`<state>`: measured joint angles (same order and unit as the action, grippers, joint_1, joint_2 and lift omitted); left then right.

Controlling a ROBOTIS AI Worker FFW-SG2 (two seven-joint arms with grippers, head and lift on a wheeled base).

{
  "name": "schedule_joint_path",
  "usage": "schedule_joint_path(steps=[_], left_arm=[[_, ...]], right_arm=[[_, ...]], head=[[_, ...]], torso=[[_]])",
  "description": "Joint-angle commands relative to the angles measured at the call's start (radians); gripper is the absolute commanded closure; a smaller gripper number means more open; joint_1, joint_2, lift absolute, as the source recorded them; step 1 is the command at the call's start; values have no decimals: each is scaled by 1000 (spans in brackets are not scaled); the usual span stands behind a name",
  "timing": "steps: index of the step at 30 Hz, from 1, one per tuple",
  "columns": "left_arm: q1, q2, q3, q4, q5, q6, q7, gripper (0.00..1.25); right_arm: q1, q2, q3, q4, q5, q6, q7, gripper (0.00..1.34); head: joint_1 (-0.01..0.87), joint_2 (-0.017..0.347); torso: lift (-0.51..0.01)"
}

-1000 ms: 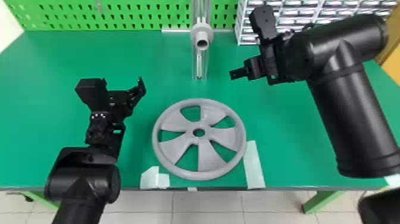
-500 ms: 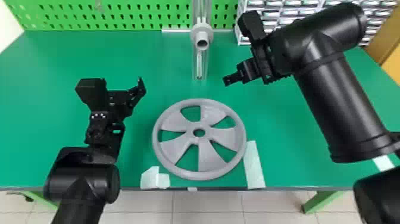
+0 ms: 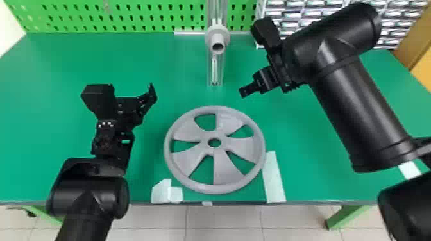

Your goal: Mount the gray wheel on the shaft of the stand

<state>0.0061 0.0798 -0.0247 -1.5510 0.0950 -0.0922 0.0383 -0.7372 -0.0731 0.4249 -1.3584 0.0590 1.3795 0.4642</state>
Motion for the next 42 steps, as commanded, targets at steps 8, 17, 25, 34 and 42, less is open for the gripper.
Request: schedule_joint_path(steps=[8, 17, 25, 34, 42], left_arm=[[-2, 0, -1, -1, -1, 0, 0, 130], [-2, 0, -1, -1, -1, 0, 0, 130], [-3, 0, 0, -1, -1, 0, 0, 130], [-2, 0, 0, -4, -1, 0, 2, 130], [-2, 0, 0, -4, -1, 0, 3, 130]], right_arm=[[4, 9, 18, 9, 1, -5, 17, 228], [16, 15, 17, 9, -5, -10, 17, 229], [39, 12, 9, 4, -11, 0, 17, 229], [81, 7, -15, -30, 5, 29, 17, 231], [102, 7, -41, -36, 22, 36, 17, 231]], head=[[865, 52], [865, 52], [865, 52], [865, 52], [865, 52]], torso=[[-101], [-101], [-101], [-101], [-101]])
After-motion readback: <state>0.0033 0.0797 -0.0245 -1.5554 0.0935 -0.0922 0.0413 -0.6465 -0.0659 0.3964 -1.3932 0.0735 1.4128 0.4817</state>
